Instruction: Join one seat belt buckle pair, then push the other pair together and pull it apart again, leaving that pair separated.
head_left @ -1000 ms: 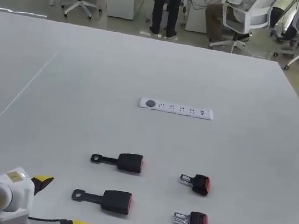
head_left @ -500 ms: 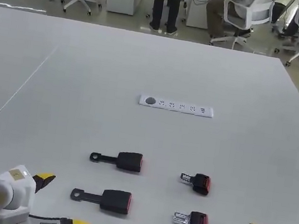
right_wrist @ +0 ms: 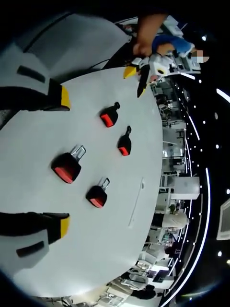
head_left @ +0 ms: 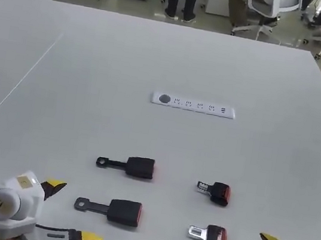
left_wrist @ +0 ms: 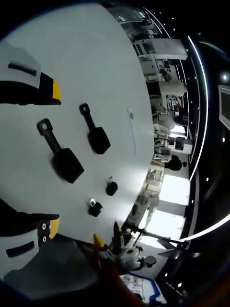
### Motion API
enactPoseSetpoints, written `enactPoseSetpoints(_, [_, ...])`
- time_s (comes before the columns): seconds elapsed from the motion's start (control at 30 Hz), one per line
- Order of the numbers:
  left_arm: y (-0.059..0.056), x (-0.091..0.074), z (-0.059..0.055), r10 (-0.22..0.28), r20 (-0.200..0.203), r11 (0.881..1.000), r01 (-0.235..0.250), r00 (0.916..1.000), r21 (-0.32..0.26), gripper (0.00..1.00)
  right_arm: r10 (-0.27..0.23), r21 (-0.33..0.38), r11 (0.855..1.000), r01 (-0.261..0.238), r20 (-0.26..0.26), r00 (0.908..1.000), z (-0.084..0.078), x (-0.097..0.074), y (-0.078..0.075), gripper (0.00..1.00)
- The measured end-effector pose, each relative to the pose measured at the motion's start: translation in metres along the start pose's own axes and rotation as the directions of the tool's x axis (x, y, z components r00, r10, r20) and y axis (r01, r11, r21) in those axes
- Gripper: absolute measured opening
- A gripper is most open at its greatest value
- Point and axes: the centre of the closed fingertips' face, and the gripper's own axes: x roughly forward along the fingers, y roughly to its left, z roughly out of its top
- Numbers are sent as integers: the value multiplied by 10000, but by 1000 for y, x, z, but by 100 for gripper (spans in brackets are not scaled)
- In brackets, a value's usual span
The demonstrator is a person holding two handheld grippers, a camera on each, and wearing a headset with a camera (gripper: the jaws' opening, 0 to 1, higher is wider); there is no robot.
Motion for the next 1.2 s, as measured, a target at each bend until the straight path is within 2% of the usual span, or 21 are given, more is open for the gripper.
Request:
enactPoseSetpoints(0.13, [3,9,0,-205,-210,9989,214,9996,412,93,322,-113,9994,-324,-180,9993,-1,9,-2,88])
enactPoseSetpoints(0.2, [3,13,0,-340,-226,9983,350,9992,465,92,571,-144,9982,-578,-444,9974,-3,14,-2,86])
enactPoseSetpoints(0.33, [4,25,-1,-659,-510,9935,703,9965,890,90,959,-404,9943,-984,-598,9936,-4,21,-4,83])
enactPoseSetpoints(0.43, [5,35,-2,-951,-703,9894,1021,9930,1034,87,1298,-589,9888,-1371,-1136,9850,-12,29,-6,82])
enactPoseSetpoints(0.53, [5,44,-4,-1237,-896,9833,1342,9883,1228,85,1536,-560,9854,-1605,-1115,9818,-9,34,-7,80])
enactPoseSetpoints(0.6, [6,50,-7,-1455,-1083,9783,1594,9834,1327,84,1816,-701,9792,-1905,-1167,9764,-9,38,-6,79])
enactPoseSetpoints(0.63, [2,50,-8,-1590,-1184,9730,1759,9802,1495,82,1986,-854,9740,-2096,-1223,9724,-9,40,-6,78])
enactPoseSetpoints(0.67, [1,53,-9,-1643,-1263,9700,1834,9783,1594,82,2100,-893,9708,-2227,-1328,9686,-10,42,-6,78])
enactPoseSetpoints(0.77, [4,62,-16,-2002,-1687,9556,2303,9651,1838,80,2423,-1160,9578,-2628,-1657,9560,-13,47,-6,76])
enactPoseSetpoints(0.8, [3,64,-14,-2061,-1723,9527,2377,9632,1895,80,2535,-1217,9533,-2763,-1741,9515,-14,48,-6,76])
enactPoseSetpoints(0.83, [0,65,-13,-2143,-1875,9444,2524,9586,2109,80,2619,-1321,9485,-2879,-1838,9474,-16,50,-6,76])
enactPoseSetpoints(0.87, [0,66,-13,-2162,-1927,9414,2567,9571,2188,79,2646,-1361,9467,-2920,-1881,9458,-16,50,-7,76])
enactPoseSetpoints(0.9, [2,69,-16,-2288,-2077,9337,2748,9510,2297,78,2803,-1376,9406,-3105,-2017,9385,-18,52,-7,76])
enactPoseSetpoints(0.93, [1,72,-16,-2340,-2120,9317,2811,9489,2302,77,2844,-1371,9390,-3153,-2052,9365,-18,53,-7,75])
enactPoseSetpoints(1.0, [0,79,-19,-2393,-2298,9249,2935,9434,2416,76,3220,-1176,9273,-3555,-2338,9174,-23,54,-4,72])
enactPoseSetpoints(1.07, [-2,84,-21,-2490,-2502,9151,3119,9356,2555,74,3285,-1443,9174,-3708,-2512,9105,-25,57,-6,72])
enactPoseSetpoints(1.1, [-2,86,-22,-2519,-2614,9091,3204,9318,2661,73,3398,-1491,9099,-3872,-2678,9016,-27,58,-7,72])
enactPoseSetpoints(1.17, [-2,91,-22,-2572,-2684,9039,3293,9283,2729,71,3634,-1360,9019,-4100,-2742,8904,-26,61,-8,71])
enactPoseSetpoints(1.2, [-2,92,-22,-2612,-2693,9025,3335,9270,2724,71,3676,-1363,8997,-4146,-2754,8882,-26,62,-8,71])
